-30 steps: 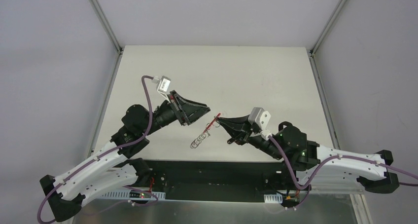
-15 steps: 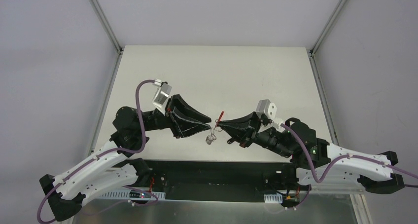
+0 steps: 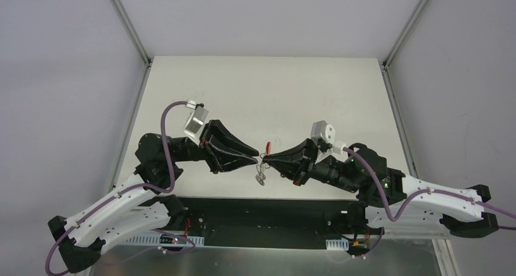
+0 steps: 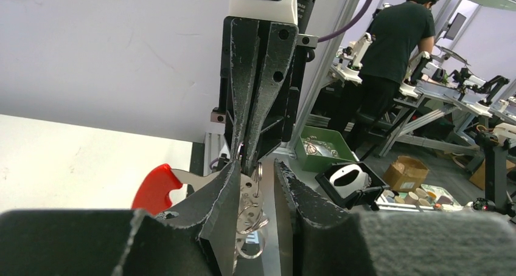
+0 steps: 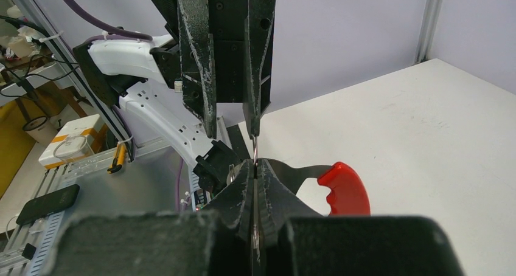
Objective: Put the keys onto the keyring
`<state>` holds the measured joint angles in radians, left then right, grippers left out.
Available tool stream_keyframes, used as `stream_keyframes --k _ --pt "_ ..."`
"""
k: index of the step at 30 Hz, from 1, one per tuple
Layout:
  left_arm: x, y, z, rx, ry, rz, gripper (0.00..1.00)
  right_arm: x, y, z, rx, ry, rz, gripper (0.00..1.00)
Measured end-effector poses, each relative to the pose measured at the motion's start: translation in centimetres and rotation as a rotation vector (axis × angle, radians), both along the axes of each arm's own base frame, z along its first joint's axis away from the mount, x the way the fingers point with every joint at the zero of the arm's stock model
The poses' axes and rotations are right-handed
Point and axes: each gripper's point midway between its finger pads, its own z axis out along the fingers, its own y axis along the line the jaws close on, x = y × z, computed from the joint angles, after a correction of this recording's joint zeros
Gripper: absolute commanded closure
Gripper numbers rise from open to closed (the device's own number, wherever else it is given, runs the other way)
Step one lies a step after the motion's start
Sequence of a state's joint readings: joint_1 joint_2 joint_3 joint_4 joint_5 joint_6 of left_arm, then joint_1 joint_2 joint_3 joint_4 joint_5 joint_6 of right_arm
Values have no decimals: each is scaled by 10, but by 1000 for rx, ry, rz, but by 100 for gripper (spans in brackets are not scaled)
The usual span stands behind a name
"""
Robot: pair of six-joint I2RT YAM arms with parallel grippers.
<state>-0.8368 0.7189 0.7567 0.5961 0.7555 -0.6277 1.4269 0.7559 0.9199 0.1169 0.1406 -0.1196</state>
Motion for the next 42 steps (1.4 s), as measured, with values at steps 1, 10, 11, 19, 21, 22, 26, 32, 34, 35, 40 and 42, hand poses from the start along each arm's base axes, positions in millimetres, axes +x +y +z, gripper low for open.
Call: stream_keyframes --k 1,10,11,19,21,22,26,32,34,35,40,42 --pt "0 0 1 -2 -3 -1 75 -1 1 0 1 4 4 100" --pt "-3 3 4 -13 -14 -2 75 -6 8 1 -2 25 39 100" --pt "-3 3 4 -14 -15 -2 75 -7 9 2 -2 26 43 100" --pt "-3 3 4 -16 -17 -3 75 -9 11 4 7 28 55 100" --pt "-3 3 4 -16 -17 -2 75 -9 11 4 8 28 57 100" --pt "-3 3 4 -16 -17 -2 76 -9 11 4 9 28 57 100" --pt "-3 3 4 -16 -17 -3 78 -9 12 7 18 26 57 100" --pt "-2 2 3 -12 -14 -3 81 -9 12 10 32 23 59 100" --pt "-2 1 3 -10 -12 -3 84 -10 12 12 40 21 63 100" --pt "-1 1 2 -9 -11 -3 85 -10 12 13 43 20 66 100" --pt "-1 0 2 -9 -12 -4 94 -12 12 14 44 18 73 100" --pt "-1 0 2 -10 -12 -5 100 -12 13 14 45 17 75 100"
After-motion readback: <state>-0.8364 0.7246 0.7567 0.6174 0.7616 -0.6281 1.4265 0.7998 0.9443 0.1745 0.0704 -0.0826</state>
